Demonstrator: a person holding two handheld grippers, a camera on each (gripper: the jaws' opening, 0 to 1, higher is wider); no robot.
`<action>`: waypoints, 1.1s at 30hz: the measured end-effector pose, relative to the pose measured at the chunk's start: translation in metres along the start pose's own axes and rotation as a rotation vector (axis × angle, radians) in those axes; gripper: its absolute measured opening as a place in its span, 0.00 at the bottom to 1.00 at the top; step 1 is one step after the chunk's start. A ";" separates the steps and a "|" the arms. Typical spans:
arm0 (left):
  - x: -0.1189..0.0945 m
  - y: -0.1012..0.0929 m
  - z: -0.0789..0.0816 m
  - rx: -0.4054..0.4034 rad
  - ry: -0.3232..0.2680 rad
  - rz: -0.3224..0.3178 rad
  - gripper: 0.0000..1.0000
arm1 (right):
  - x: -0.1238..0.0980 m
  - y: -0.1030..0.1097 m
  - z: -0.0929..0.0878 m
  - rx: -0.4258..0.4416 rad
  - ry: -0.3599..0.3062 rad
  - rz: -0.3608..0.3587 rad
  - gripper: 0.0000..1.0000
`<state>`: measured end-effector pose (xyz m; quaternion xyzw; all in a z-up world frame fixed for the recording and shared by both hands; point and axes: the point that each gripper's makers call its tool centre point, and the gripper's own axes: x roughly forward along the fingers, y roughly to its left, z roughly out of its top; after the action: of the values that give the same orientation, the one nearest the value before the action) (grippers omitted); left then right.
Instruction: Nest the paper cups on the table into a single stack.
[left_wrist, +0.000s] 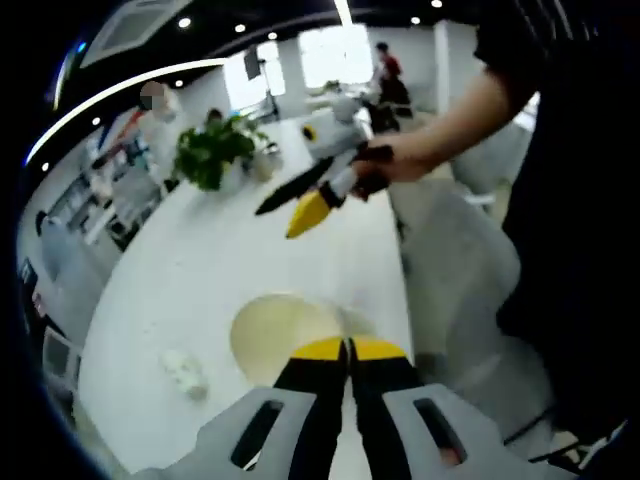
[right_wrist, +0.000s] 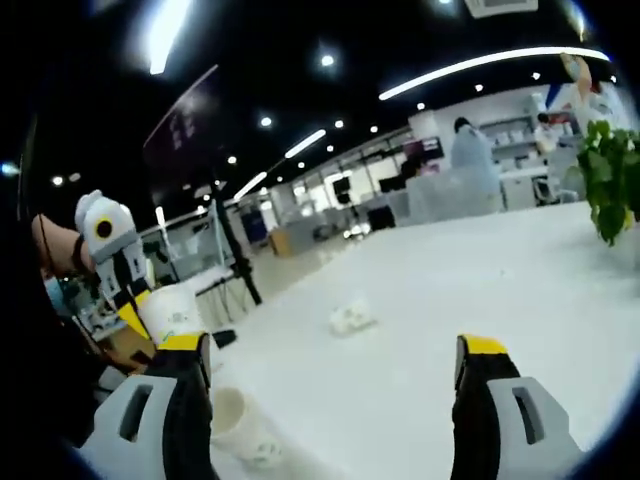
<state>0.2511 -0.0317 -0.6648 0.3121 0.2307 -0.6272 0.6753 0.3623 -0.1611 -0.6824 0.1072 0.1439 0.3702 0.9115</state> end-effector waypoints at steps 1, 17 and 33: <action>0.001 -0.001 -0.001 0.011 0.010 -0.004 0.00 | -0.001 0.000 0.000 -0.001 -0.001 0.000 1.00; 0.022 -0.006 -0.013 0.153 0.153 -0.089 0.00 | -0.011 -0.009 -0.010 0.020 0.003 -0.024 1.00; 0.038 -0.014 -0.019 0.240 0.242 -0.149 0.00 | -0.016 -0.009 -0.015 0.035 0.005 -0.029 1.00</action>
<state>0.2427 -0.0451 -0.7061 0.4455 0.2564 -0.6564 0.5522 0.3520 -0.1771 -0.6958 0.1199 0.1541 0.3548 0.9143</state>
